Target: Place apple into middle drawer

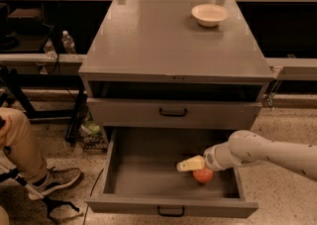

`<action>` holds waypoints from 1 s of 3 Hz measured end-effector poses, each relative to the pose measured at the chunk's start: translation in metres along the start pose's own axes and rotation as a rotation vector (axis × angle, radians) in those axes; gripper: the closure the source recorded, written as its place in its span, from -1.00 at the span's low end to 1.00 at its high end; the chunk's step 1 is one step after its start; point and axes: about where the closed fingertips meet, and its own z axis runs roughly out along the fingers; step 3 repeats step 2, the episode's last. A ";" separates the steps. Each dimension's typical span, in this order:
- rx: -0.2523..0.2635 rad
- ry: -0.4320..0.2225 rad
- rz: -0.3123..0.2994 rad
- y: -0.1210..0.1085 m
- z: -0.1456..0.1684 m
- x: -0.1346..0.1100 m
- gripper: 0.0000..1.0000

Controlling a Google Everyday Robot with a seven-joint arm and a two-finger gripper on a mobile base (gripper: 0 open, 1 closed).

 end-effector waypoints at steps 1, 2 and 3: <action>0.049 -0.041 0.034 -0.026 -0.026 -0.002 -1.00; 0.150 -0.124 0.095 -0.070 -0.079 -0.003 -1.00; 0.150 -0.124 0.095 -0.070 -0.079 -0.003 -1.00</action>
Offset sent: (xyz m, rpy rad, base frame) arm 0.0094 -0.1892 0.0937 -0.1396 -0.1967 -0.3605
